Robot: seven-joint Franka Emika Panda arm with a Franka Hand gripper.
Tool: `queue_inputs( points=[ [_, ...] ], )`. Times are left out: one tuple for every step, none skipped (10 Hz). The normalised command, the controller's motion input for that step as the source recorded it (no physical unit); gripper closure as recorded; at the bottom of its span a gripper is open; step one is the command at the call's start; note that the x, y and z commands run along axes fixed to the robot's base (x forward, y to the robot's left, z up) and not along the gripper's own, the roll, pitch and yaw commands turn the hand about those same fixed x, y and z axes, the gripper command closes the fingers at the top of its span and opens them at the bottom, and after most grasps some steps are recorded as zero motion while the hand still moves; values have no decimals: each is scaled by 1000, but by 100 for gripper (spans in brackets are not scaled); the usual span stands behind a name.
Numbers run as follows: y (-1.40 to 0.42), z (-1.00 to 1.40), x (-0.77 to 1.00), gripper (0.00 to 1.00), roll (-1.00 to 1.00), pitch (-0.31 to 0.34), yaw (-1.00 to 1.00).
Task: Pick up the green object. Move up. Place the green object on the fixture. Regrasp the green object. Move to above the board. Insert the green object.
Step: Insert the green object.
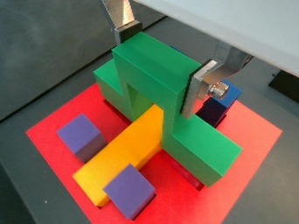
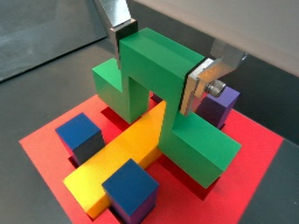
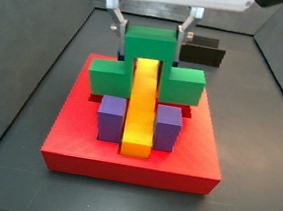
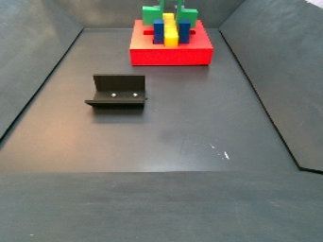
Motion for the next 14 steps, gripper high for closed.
queue_inputs(
  points=[
    [0,-134,214,100,0,13,63],
    [0,-120,106,100,23,10,71],
    [0,-126,23,100,7,0,83],
    [57,-160,0,100,27,0,51],
    [80,-149,0,100,131,0,3],
    [0,-123,17,100,100,0,-29],
    [0,-91,0,100,54,0,-29],
    [0,-63,0,100,51,0,-11],
    [0,-57,0,100,71,-14,-9],
    [-23,-109,-17,100,151,-3,-51],
    [-54,-126,-51,100,161,-23,-106],
    [-6,-140,-74,100,96,-24,-106],
    [-34,-106,-57,100,54,-27,-120],
    [-123,-26,0,100,36,-24,-157]
  ],
)
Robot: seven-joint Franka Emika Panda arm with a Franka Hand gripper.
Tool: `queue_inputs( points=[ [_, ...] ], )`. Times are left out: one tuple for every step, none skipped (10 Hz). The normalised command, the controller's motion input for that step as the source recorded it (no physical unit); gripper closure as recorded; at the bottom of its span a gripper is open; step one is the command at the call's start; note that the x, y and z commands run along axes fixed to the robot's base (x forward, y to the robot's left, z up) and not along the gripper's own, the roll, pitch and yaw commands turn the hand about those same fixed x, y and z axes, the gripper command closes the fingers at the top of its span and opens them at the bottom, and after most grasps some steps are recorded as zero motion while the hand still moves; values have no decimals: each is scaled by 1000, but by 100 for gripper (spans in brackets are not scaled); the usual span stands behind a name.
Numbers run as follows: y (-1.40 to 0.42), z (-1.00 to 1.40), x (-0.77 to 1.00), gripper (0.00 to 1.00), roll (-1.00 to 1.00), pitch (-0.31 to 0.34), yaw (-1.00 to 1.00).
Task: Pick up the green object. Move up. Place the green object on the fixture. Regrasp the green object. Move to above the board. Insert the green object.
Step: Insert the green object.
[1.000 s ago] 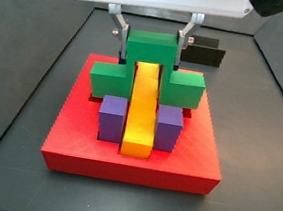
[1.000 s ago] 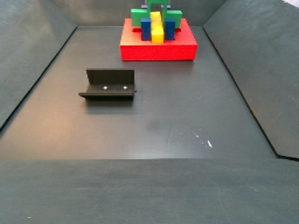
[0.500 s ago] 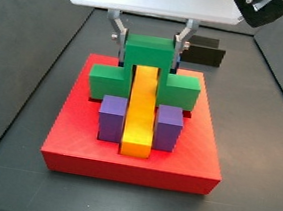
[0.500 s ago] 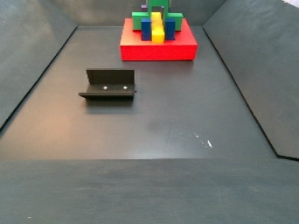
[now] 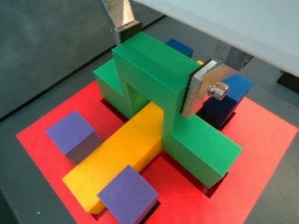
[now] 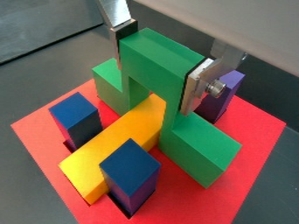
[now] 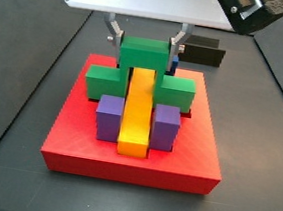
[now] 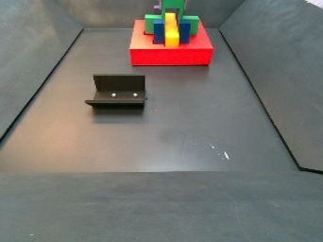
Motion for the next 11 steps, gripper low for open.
queue_inputs(
  points=[
    [-177,0,106,100,0,-11,-186],
    [-186,0,271,100,0,-7,-211],
    [-37,-54,71,100,0,0,-94],
    [66,-183,66,100,24,0,0],
    [189,-180,140,100,1,0,0],
    [217,-134,114,100,0,0,0],
    [123,-86,20,100,0,0,0],
    [0,-114,0,100,0,0,0],
    [0,-46,40,100,0,0,0],
    [83,0,49,100,-16,0,0],
    [57,26,46,100,-3,4,0]
  ],
)
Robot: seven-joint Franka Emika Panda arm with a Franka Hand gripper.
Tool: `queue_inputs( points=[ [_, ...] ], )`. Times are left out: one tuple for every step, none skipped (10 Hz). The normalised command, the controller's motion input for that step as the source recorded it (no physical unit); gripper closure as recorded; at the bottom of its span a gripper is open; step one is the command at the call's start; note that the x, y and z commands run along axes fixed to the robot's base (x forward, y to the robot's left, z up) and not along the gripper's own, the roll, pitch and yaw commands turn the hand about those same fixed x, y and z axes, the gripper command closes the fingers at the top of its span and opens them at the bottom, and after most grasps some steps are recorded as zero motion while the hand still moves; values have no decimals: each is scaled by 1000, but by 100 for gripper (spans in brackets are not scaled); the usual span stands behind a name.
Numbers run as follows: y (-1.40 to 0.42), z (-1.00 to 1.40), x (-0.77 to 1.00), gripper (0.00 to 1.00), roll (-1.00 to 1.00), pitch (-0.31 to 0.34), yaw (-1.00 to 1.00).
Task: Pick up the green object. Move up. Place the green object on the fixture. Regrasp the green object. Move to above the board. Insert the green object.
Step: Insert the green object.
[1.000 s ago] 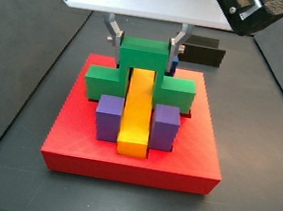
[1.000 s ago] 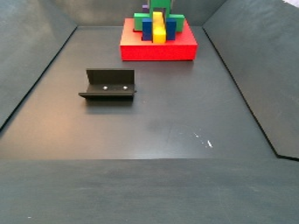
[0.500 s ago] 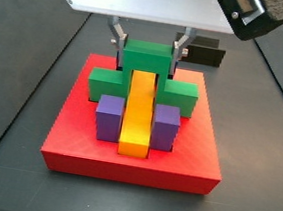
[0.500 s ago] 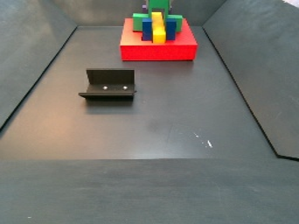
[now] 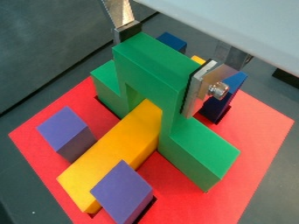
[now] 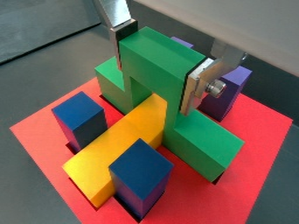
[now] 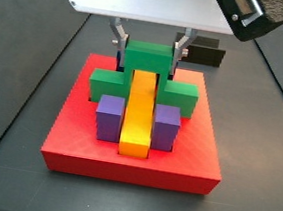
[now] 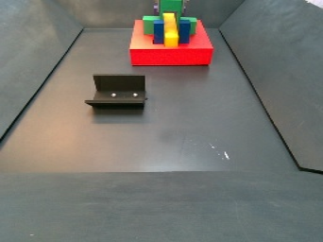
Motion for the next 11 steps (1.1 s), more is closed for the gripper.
queue_inputs(
  points=[
    [0,160,0,100,10,29,0],
    [-6,186,0,100,120,31,0],
    [-74,197,0,100,140,16,0],
    [-89,131,0,100,126,0,0],
    [-86,20,0,100,183,0,0],
    [-26,0,0,100,343,0,60],
    [0,0,31,100,393,13,140],
    [0,0,51,100,366,19,174],
    [-49,0,0,100,283,20,117],
    [-89,0,0,100,206,0,29],
    [-86,-29,0,100,147,0,23]
  ],
)
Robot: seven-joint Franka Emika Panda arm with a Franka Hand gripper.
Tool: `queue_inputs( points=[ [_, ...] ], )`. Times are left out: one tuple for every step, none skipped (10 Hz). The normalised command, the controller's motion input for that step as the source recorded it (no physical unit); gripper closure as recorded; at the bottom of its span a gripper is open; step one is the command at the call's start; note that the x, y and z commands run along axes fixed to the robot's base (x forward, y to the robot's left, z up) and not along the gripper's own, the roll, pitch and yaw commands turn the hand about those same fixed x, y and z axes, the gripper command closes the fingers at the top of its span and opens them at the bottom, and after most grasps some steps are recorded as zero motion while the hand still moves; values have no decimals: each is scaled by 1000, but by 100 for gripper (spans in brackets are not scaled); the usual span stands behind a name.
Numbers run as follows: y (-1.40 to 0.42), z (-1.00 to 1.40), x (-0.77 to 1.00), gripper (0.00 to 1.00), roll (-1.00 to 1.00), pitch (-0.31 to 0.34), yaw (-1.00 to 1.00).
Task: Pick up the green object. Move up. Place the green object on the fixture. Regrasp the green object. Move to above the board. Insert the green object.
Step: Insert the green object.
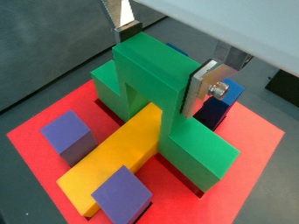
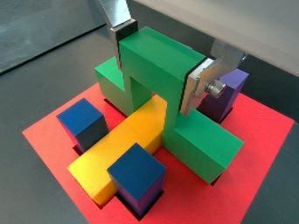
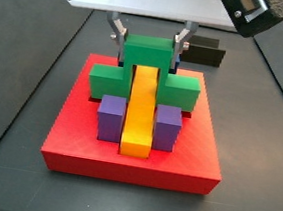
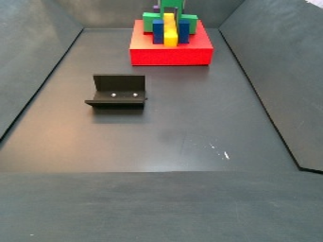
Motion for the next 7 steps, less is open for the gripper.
queue_inputs(
  points=[
    [-97,-34,0,100,99,0,17],
    [-117,-43,0,100,107,0,11],
    [-114,-77,0,100,149,0,0],
    [-49,-129,63,100,226,0,40],
    [0,-69,123,100,264,0,71],
    [20,0,80,100,223,14,86],
    [3,0,49,100,174,20,80]
  ],
)
